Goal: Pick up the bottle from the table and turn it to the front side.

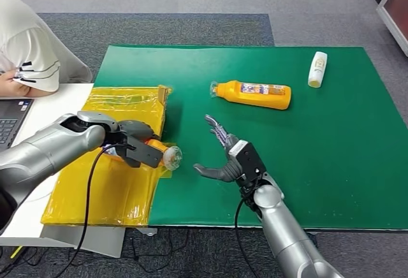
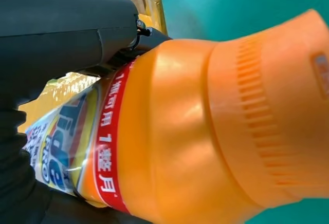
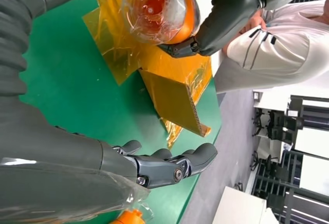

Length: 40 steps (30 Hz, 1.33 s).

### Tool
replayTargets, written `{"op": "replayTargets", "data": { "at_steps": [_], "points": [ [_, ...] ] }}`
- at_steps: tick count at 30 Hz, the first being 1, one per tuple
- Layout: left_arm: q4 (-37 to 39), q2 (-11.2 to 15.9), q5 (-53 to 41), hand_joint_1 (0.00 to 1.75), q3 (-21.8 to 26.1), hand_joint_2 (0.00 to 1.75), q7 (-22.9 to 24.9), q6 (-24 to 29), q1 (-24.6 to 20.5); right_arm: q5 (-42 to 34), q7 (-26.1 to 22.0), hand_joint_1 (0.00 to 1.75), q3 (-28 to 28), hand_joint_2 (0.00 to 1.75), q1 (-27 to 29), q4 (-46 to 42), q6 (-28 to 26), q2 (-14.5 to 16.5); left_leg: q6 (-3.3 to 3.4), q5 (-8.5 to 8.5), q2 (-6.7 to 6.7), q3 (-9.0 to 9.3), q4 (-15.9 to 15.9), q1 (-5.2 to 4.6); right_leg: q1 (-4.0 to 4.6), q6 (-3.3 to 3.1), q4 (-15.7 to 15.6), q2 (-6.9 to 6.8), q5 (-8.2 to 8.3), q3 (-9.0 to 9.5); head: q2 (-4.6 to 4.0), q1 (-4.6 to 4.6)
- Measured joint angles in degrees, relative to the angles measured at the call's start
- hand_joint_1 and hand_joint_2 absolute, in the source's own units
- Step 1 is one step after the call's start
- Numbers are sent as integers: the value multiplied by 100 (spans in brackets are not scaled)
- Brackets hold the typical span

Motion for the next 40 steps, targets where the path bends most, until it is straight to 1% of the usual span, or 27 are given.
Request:
{"op": "replayTargets", "data": {
  "at_steps": [6, 11, 21, 29, 31, 32, 34, 36, 38, 39, 40],
  "points": [
    [330, -238, -126, 0, 122, 175, -10, 126, 102, 31, -20, 0, -74, 175, 101, -1, -14, 0, 0, 0, 0, -2, 0, 0, 0, -2, 0, 0, 2, -2, 0, -1],
    [471, -339, -178, 0, 155, 175, -32, 189, 194, 44, -25, 0, -129, 175, 165, -3, -17, -2, 0, 0, 0, -3, 0, 0, 0, -2, 0, 0, 1, -4, 0, -1],
    [561, -405, -238, 0, 202, 175, -78, 382, 348, 60, -25, 0, -202, 175, 231, -3, -42, -2, 0, 0, 1, -3, 0, 0, 0, -2, 0, 0, 1, -4, 0, -1],
    [568, -416, -245, 0, 261, 175, -79, 434, 395, 63, -25, 0, -225, 175, 247, -3, -50, -2, 0, 0, 1, -1, 0, 0, 0, -2, 0, 0, 2, -2, 0, -1],
    [568, -419, -261, 0, 283, 175, -90, 558, 412, 66, -24, 0, -231, 175, 255, -6, -56, -2, 0, 0, 1, -1, 0, 0, 0, -2, 0, 0, 2, -2, 0, -1],
    [567, -422, -273, 0, 313, 175, -116, 702, 432, 71, -21, 0, -238, 175, 268, -19, -61, -3, 0, 0, 1, -1, 0, 0, 0, -2, 0, 0, 2, -2, 0, -1],
    [515, -421, -275, 0, 461, 175, -252, 1170, 520, 79, -7, 0, -275, 175, 323, -85, -74, -7, 0, 0, 1, -1, 0, 0, 0, -2, 0, -1, 1, -1, 0, -1],
    [273, -343, -249, 0, 758, 175, -437, 1620, 701, 79, 27, 0, -340, 175, 420, -212, -99, -27, 1, -2, 0, -1, 0, -1, 0, -2, 0, -2, 0, 0, 0, -1],
    [-231, -155, -284, 0, 1158, 175, -554, 1776, 945, 79, 68, 0, -425, 175, 536, -371, -138, -72, 1, -5, 1, -1, 0, -1, 0, -2, 0, -2, -3, 1, 0, 0],
    [-518, -39, -333, 0, 1355, 175, -578, 1752, 1066, 85, 80, 0, -469, 175, 593, -446, -154, -98, -1, -8, 1, 0, 0, -1, -1, -3, 0, 0, -4, 0, 0, 0],
    [-672, 19, -361, 0, 1458, 175, -588, 1729, 1126, 87, 86, 0, -493, 175, 621, -485, -163, -112, -2, -10, 2, 1, 0, -1, -1, -3, 0, 1, -5, 1, 0, 1]
  ]
}}
